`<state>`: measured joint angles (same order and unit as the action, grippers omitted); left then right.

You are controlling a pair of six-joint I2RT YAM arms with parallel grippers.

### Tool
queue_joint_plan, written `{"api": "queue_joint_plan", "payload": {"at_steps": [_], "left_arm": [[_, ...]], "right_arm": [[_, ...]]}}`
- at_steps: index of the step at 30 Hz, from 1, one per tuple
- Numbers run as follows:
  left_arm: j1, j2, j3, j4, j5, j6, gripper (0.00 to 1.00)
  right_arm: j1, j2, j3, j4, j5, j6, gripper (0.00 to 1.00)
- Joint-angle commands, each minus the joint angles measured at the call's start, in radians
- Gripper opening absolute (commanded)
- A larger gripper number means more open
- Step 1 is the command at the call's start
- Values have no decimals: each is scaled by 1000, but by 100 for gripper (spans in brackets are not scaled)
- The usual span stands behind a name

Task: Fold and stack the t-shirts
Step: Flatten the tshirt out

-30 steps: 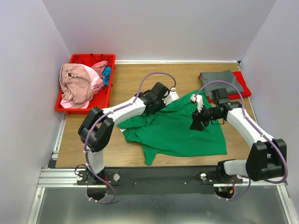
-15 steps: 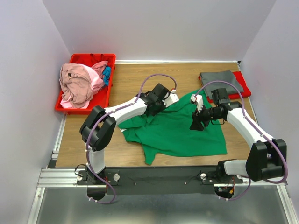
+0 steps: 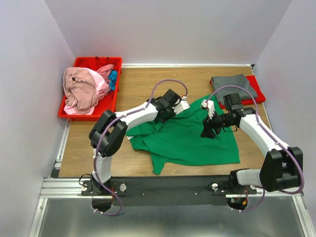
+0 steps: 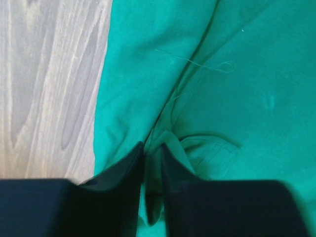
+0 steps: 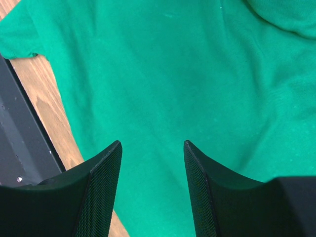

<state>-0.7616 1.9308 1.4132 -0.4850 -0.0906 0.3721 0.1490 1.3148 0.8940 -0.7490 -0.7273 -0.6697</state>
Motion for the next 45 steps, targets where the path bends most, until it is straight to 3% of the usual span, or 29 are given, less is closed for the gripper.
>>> {"api": "queue_joint_plan", "payload": {"at_steps": [1, 2, 4, 13, 17, 24, 35, 45], "left_arm": [[-2, -6, 29, -23, 19, -2, 16], [-2, -12, 29, -23, 17, -5, 7], [-2, -30, 23, -15, 15, -13, 0], [-2, -266, -177, 71, -53, -102, 0], [-2, -375, -273, 95, -90, -140, 0], [13, -503, -356, 131, -211, -220, 0], [162, -735, -431, 118, -423, -429, 0], [196, -950, -516, 169, -610, -484, 0]], "right_arm": [[-6, -19, -12, 11, -29, 9, 61], [-6, -20, -12, 11, -29, 7, 61], [-6, -20, -10, 11, -29, 9, 61], [-32, -42, 5, 13, -11, 18, 61], [-45, -22, 68, 16, 97, 1, 63], [-72, 170, 285, 10, 227, -84, 67], [-78, 455, 525, 14, 248, 45, 67], [-81, 619, 726, 11, 281, 70, 67]]}}
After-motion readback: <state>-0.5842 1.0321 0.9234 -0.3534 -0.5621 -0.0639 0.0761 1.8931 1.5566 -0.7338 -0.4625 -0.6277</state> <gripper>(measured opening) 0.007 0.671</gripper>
